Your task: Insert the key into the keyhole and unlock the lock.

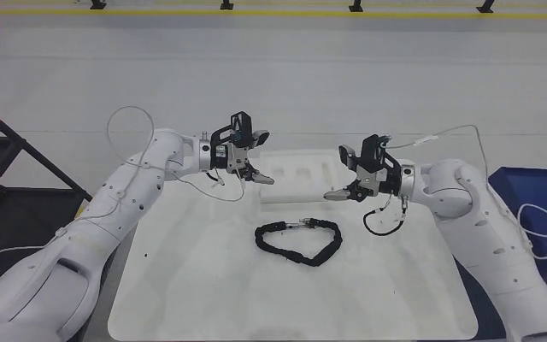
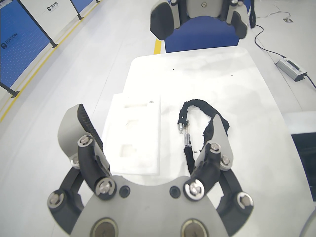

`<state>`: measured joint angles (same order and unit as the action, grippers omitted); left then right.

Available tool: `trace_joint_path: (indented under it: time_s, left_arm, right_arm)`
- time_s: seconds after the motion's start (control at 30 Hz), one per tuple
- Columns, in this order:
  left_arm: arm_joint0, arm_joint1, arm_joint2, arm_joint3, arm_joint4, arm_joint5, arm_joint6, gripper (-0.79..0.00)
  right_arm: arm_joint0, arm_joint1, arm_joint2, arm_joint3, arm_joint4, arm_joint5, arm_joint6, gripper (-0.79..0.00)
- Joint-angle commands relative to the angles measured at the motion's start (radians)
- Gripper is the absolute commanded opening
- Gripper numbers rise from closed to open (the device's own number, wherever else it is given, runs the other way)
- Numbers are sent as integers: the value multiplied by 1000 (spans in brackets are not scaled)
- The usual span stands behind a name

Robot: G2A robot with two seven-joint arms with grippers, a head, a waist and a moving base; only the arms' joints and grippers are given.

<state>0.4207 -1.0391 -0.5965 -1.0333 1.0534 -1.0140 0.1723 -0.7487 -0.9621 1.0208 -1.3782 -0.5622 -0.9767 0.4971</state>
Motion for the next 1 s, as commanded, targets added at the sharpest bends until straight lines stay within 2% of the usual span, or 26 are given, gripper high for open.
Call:
trace_joint_path:
  time_s: [0.0, 0.1, 0.37, 0.97]
  left_arm:
    - [-4, 4, 7, -10, -1, 2, -2, 0]
    - [-19, 15, 31, -25, -6, 2, -3, 0]
    - [-76, 50, 124, -45, -52, 2, -7, 0]
    - [-78, 51, 128, -45, -54, 2, -6, -1]
  right_arm:
    - [51, -10, -25, 45, 8, -19, -2, 0]
    - [118, -27, -71, 108, 26, -36, 0, 0]
    - [197, -41, -146, 186, 72, -36, 25, 0]
    - [197, -41, -146, 186, 72, -36, 25, 0]
